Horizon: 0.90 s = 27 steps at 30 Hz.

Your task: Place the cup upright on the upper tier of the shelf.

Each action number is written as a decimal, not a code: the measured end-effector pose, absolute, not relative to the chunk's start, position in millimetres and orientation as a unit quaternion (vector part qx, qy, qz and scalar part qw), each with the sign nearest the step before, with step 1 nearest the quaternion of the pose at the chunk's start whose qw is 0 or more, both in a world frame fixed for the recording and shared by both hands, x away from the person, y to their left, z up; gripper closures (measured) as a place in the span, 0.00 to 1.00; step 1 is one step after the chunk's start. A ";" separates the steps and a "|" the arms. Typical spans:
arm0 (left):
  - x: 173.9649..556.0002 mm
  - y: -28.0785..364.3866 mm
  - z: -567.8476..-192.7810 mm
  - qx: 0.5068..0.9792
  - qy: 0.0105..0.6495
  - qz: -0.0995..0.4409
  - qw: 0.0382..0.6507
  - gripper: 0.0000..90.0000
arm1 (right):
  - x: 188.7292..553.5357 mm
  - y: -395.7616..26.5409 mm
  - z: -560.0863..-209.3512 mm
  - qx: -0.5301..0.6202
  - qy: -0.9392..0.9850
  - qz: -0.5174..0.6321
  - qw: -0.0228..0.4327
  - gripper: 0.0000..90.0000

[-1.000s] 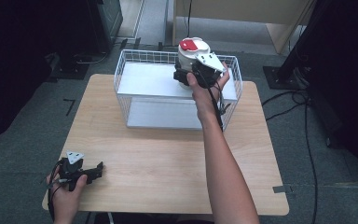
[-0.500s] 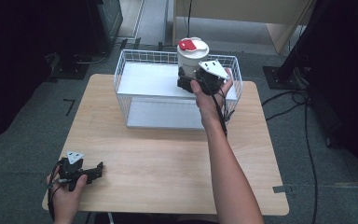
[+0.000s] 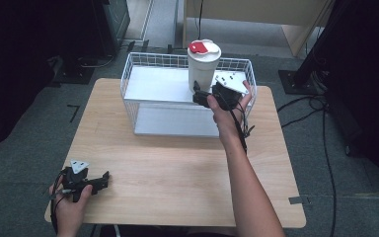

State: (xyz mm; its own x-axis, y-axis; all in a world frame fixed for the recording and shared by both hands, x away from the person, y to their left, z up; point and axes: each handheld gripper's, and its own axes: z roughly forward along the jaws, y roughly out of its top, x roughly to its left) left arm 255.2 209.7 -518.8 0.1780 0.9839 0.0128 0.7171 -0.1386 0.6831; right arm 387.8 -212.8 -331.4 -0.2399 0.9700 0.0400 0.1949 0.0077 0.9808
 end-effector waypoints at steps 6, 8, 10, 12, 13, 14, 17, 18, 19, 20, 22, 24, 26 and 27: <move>255.2 209.5 -518.9 0.714 0.595 0.240 0.279 0.00 | 372.6 -219.6 -336.7 0.472 0.605 0.516 0.380 0.00; 255.2 209.5 -518.9 0.714 0.595 0.241 0.279 0.00 | 366.7 -223.4 -339.3 0.470 0.607 0.516 0.380 0.00; 255.2 209.5 -518.9 0.714 0.595 0.240 0.279 0.00 | 362.2 -226.7 -341.6 0.469 0.608 0.514 0.382 0.00; 255.2 209.6 -518.9 0.714 0.595 0.240 0.279 0.00 | 357.3 -231.1 -344.5 0.469 0.609 0.513 0.382 0.00; 255.2 209.5 -518.9 0.714 0.595 0.240 0.279 0.00 | 354.9 -233.2 -345.8 0.470 0.608 0.513 0.382 0.00; 255.2 209.6 -518.9 0.714 0.595 0.240 0.279 0.00 | 352.7 -235.7 -347.0 0.470 0.608 0.512 0.384 0.00; 255.2 209.6 -518.9 0.714 0.595 0.240 0.279 0.00 | 345.2 -242.6 -350.3 0.469 0.607 0.511 0.388 0.00; 255.2 209.5 -518.9 0.714 0.595 0.240 0.279 0.00 | 342.6 -244.7 -351.5 0.470 0.607 0.508 0.390 0.00; 255.2 209.5 -518.9 0.714 0.595 0.240 0.279 0.00 | 340.2 -246.8 -352.7 0.469 0.608 0.506 0.392 0.00; 255.2 209.5 -518.9 0.714 0.595 0.240 0.279 0.00 | 338.0 -248.7 -354.1 0.469 0.608 0.506 0.393 0.00; 255.2 209.5 -518.9 0.714 0.595 0.241 0.279 0.00 | 333.4 -252.9 -356.7 0.469 0.609 0.503 0.396 0.00; 255.2 209.5 -518.9 0.714 0.595 0.240 0.279 0.00 | 329.5 -256.6 -358.9 0.469 0.609 0.502 0.397 0.00; 255.2 209.5 -518.9 0.714 0.595 0.240 0.279 0.00 | 326.2 -259.6 -360.8 0.469 0.608 0.502 0.398 0.00; 255.2 209.5 -518.9 0.714 0.595 0.241 0.279 0.00 | 324.2 -260.9 -361.9 0.470 0.609 0.501 0.396 0.00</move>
